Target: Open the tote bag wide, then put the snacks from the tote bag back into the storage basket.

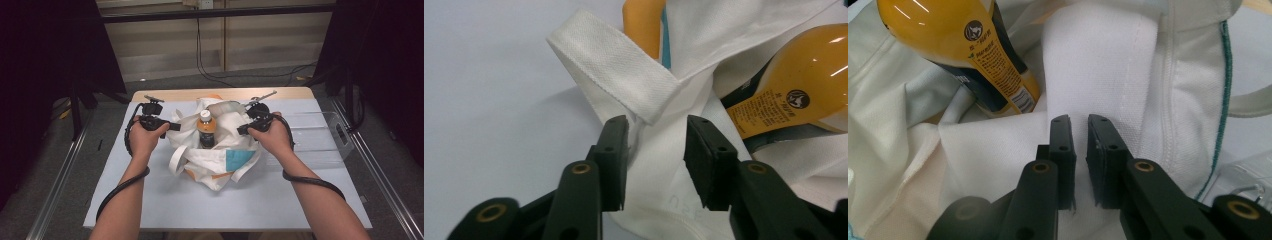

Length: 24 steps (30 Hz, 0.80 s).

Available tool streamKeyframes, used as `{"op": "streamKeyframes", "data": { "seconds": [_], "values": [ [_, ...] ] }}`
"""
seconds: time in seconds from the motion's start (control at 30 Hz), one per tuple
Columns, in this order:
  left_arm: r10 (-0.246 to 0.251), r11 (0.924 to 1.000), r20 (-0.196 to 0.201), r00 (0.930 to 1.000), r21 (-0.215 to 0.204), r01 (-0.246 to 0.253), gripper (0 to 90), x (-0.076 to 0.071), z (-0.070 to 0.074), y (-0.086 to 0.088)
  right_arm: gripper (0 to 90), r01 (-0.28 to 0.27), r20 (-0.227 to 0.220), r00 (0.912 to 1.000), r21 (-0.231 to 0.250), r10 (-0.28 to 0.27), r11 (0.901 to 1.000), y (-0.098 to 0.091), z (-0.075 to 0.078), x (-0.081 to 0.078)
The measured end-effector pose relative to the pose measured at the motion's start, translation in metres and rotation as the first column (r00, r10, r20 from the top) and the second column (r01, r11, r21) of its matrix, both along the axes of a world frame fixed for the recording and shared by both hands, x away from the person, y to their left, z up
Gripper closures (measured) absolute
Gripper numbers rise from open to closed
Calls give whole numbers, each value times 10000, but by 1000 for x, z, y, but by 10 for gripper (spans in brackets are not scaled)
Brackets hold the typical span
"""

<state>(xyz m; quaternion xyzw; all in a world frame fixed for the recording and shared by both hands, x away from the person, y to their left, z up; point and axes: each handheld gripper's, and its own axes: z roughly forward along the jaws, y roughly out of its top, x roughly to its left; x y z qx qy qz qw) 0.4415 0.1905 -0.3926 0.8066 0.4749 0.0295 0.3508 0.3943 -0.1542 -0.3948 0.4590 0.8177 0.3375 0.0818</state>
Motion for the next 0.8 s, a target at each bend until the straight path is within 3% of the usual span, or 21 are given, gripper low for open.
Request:
{"op": "streamKeyframes", "data": {
  "seconds": [0.23,0.47,0.8],
  "values": [
    [-15,10000,-33,10000,59,15,439,-5,4,1,742,10,153,9999,44,-11,10000,1,0,-3],
    [198,9998,-49,9998,26,-198,256,-11,9,4,626,-78,197,9998,91,76,9999,4,3,-5],
    [283,9988,4,9996,400,-283,190,-21,14,16,560,-343,421,9985,100,338,9994,5,4,-5]
  ]
}}
